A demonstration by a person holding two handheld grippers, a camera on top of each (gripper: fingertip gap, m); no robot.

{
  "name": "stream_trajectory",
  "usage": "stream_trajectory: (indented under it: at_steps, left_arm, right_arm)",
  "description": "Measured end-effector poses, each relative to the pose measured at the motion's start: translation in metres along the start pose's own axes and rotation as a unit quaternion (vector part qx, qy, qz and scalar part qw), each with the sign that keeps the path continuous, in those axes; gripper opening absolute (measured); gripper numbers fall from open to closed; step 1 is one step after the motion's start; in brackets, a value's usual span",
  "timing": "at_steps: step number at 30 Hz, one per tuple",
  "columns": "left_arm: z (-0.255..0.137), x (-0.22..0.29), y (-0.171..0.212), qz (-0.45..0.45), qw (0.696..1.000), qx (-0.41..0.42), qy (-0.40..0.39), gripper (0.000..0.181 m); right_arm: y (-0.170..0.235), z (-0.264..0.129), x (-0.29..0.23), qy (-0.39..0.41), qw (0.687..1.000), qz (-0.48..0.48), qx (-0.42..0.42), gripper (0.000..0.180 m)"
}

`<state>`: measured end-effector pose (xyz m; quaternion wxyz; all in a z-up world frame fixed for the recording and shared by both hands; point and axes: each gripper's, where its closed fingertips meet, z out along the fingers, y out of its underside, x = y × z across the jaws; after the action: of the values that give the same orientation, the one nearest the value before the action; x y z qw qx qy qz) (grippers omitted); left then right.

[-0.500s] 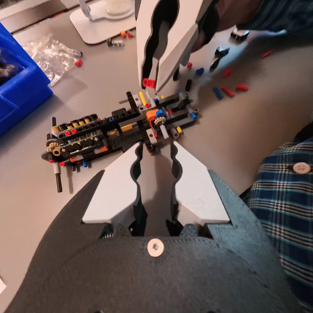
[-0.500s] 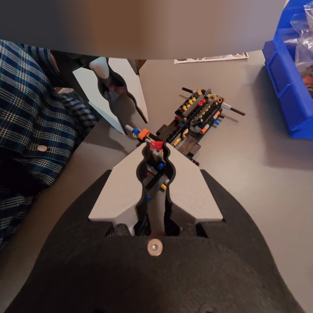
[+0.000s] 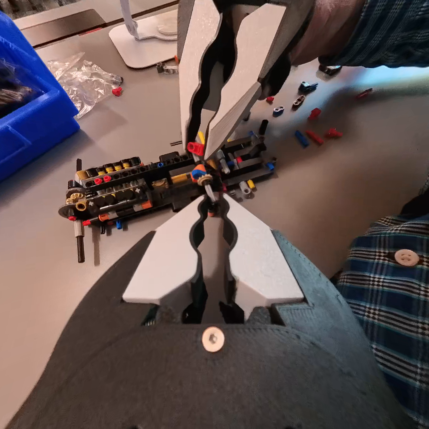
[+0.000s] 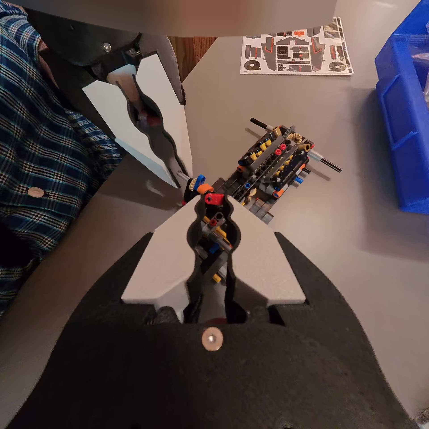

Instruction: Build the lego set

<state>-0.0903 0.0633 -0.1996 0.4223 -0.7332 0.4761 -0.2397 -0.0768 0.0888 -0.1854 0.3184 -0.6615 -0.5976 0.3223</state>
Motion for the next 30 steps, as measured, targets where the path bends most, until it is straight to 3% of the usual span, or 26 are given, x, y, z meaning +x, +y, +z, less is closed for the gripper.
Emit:
stream_trajectory:
  at_steps: [9,30]
  left_arm:
    - [0.001,-0.01,0.011,-0.028,0.999,-0.015,0.011,0.014]
    - [-0.002,-0.003,0.009,0.014,0.999,0.003,0.033,0.004]
  right_arm:
    - [0.001,0.011,0.004,-0.007,1.0,-0.009,-0.023,0.012]
    - [-0.001,0.015,-0.003,-0.026,0.999,-0.017,-0.038,0.012]
